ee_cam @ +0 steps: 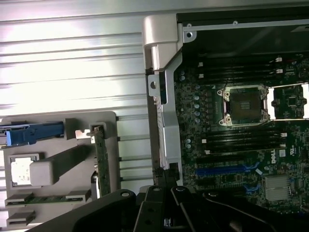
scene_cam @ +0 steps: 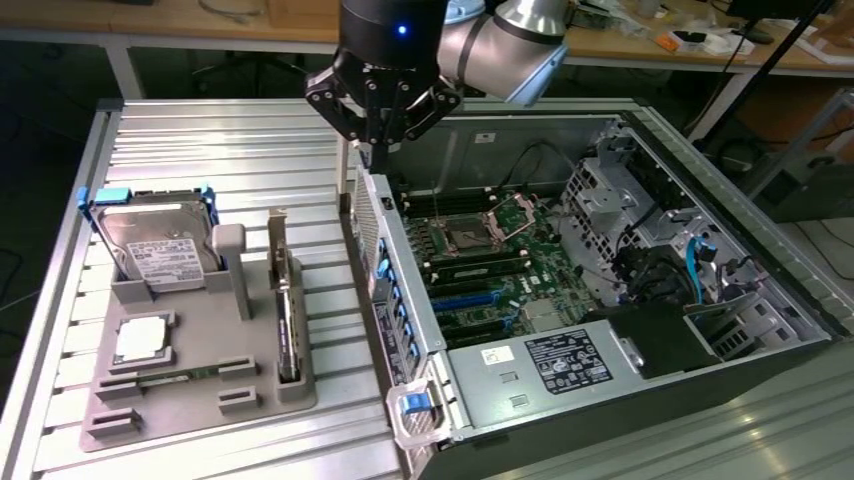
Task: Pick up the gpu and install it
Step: 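Reach for the gpu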
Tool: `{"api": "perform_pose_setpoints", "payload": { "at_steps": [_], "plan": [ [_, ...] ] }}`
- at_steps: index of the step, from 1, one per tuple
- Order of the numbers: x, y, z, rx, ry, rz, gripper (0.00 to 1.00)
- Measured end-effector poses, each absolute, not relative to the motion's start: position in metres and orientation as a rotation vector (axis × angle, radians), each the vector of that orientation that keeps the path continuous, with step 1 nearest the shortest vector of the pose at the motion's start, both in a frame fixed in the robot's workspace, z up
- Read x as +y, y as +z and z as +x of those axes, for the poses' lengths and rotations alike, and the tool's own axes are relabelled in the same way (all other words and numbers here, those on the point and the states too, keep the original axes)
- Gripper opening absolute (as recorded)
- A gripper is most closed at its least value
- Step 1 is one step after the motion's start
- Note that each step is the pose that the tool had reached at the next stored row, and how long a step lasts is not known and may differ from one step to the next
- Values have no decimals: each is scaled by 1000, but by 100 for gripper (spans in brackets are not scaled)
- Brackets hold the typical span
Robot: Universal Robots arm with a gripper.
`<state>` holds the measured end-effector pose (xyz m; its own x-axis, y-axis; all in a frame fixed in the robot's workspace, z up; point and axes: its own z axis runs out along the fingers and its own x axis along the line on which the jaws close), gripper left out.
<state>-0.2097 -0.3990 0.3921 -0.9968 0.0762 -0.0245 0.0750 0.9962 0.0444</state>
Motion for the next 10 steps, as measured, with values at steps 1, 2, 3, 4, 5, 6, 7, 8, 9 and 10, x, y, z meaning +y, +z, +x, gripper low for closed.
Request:
{"api": "perform_pose_setpoints", "payload": {
  "at_steps": [1,2,3,4,5,6,7,8,9,10],
  "plan": [
    [-399,392,-210,3112,68,118,11],
    [-399,392,-210,3113,68,118,11],
    [-399,392,-211,3113,68,118,11],
    [-399,392,-211,3112,68,118,11],
    [-399,392,-211,3112,68,118,11],
    [-399,392,-211,3112,68,118,11],
    [-399,392,-212,3112,68,118,11],
    [-399,392,-212,3112,68,118,11],
    [-399,392,-212,3113,68,118,11],
    [-399,392,-213,3113,68,118,11]
  ]
}}
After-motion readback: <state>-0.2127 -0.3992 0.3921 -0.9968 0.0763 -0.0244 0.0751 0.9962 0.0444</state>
